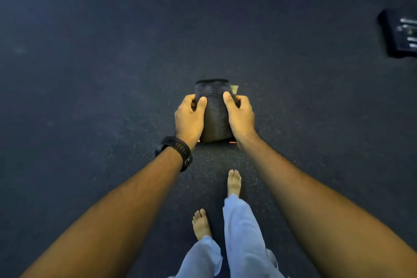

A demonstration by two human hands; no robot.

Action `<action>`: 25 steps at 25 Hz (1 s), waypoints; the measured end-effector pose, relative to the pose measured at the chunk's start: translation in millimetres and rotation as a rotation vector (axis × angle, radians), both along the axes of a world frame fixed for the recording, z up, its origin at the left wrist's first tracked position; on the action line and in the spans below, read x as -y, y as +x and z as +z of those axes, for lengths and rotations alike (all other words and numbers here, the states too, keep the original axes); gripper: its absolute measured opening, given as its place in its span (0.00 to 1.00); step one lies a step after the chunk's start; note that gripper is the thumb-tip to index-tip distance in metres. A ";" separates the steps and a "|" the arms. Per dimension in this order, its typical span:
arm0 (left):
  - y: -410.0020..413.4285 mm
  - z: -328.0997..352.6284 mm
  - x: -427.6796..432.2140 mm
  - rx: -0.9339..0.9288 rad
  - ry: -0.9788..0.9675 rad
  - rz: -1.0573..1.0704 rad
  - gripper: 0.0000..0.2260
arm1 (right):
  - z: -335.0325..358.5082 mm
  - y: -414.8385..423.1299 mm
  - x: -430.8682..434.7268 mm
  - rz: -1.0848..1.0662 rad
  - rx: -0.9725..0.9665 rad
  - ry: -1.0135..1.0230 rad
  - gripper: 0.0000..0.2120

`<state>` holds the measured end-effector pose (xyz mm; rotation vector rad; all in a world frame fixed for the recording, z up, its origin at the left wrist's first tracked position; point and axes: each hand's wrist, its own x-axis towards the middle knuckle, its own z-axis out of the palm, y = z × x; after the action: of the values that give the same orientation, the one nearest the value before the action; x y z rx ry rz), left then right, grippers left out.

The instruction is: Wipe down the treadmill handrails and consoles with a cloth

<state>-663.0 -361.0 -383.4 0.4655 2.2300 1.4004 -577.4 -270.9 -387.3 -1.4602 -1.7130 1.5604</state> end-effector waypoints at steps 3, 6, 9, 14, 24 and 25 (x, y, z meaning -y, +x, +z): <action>-40.4 -59.1 -46.9 0.028 -0.089 -0.004 0.12 | -61.4 -38.9 -47.8 0.018 0.077 -0.046 0.18; -73.0 -113.4 -93.4 0.046 -0.151 -0.011 0.13 | -116.8 -71.1 -93.6 0.045 0.135 -0.089 0.15; -102.1 -186.2 -134.3 0.076 -0.222 -0.001 0.12 | -194.9 -101.3 -131.6 0.041 0.171 -0.140 0.17; -137.6 -337.8 -166.0 0.151 -0.310 -0.046 0.11 | -344.9 -133.0 -164.0 0.047 0.290 -0.211 0.21; -179.9 -612.6 -185.9 0.446 -0.487 -0.145 0.19 | -622.6 -172.9 -189.0 0.192 0.487 -0.297 0.26; -180.1 -615.3 -188.2 0.461 -0.564 -0.194 0.21 | -626.0 -173.7 -188.9 0.237 0.552 -0.305 0.28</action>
<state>-843.1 -172.8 -998.8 0.1361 2.0048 0.6461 -751.1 -82.0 -1013.4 -2.0543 -2.0777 1.7053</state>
